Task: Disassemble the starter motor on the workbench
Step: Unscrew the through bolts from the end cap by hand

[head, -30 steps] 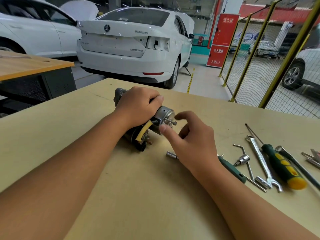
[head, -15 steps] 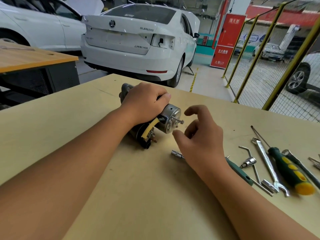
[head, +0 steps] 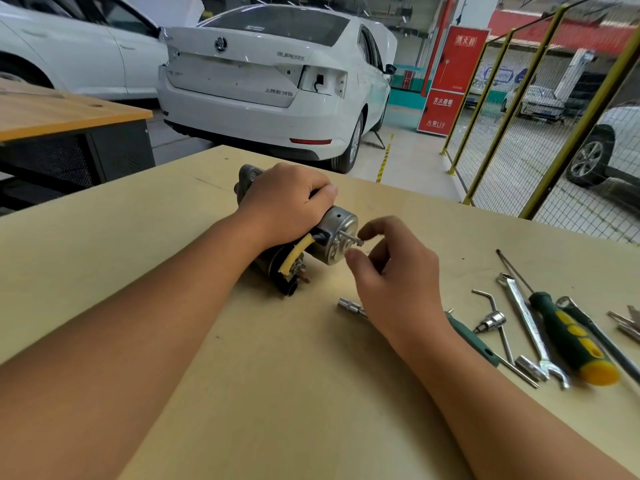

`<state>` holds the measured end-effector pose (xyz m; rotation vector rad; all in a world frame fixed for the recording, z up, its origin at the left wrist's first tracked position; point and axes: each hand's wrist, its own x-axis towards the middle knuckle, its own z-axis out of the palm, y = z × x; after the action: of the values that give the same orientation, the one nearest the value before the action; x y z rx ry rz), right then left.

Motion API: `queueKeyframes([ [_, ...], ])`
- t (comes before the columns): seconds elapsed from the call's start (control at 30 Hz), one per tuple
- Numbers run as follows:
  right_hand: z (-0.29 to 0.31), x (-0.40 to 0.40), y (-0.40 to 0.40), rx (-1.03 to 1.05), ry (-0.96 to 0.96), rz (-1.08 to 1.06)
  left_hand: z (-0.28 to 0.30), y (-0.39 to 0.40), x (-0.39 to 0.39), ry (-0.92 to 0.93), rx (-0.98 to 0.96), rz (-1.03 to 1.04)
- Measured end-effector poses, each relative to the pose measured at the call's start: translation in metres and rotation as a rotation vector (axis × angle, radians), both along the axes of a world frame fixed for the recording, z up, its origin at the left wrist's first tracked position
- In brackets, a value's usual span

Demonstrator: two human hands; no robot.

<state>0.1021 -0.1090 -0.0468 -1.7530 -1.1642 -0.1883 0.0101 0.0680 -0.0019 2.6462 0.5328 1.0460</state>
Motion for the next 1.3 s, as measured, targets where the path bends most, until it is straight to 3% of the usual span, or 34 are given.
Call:
queueKeyframes([
  [0.37,0.000,0.001,0.000,0.021,0.024,-0.005,0.000,-0.002,0.000,0.006,0.003,-0.006],
  [0.57,0.003,-0.010,-0.002,-0.098,-0.019,-0.003,0.000,0.000,0.000,-0.001,0.004,-0.007],
  [0.7,0.004,-0.006,0.000,-0.081,0.024,-0.062,0.000,0.000,0.000,-0.001,-0.003,-0.006],
  [0.9,0.001,-0.001,-0.004,-0.053,0.044,0.043,0.000,-0.001,0.000,-0.001,0.014,-0.009],
  [1.3,0.001,-0.003,-0.003,-0.005,0.031,0.026,-0.002,0.000,0.001,-0.007,0.007,-0.003],
])
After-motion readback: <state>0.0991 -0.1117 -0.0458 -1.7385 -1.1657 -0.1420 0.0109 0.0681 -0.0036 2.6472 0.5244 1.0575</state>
